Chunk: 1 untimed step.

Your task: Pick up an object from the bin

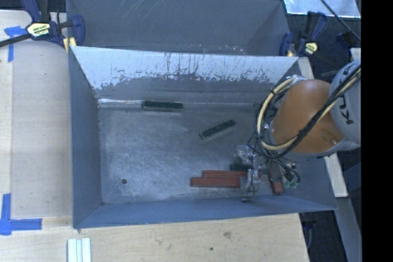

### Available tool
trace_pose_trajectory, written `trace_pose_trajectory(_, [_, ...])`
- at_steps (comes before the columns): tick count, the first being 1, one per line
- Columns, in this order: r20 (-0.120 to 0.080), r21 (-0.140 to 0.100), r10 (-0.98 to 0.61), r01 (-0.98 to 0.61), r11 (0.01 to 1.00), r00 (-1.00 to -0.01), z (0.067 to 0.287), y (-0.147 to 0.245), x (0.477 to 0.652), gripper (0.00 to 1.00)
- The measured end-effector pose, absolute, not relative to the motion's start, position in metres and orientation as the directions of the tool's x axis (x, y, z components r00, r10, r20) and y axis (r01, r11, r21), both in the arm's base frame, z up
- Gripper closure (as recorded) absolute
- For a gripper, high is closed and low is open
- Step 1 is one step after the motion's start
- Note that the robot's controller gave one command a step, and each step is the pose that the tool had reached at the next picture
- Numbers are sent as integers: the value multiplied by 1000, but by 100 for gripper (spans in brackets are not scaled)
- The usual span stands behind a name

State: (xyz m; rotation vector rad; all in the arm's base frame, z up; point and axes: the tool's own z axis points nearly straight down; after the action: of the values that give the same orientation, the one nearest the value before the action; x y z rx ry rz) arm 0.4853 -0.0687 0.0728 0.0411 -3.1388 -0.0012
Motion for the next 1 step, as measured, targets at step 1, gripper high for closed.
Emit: trace_pose_trajectory(1, [2, 1, -26, -26, 1000, -1000, 73, -69, 485, 100])
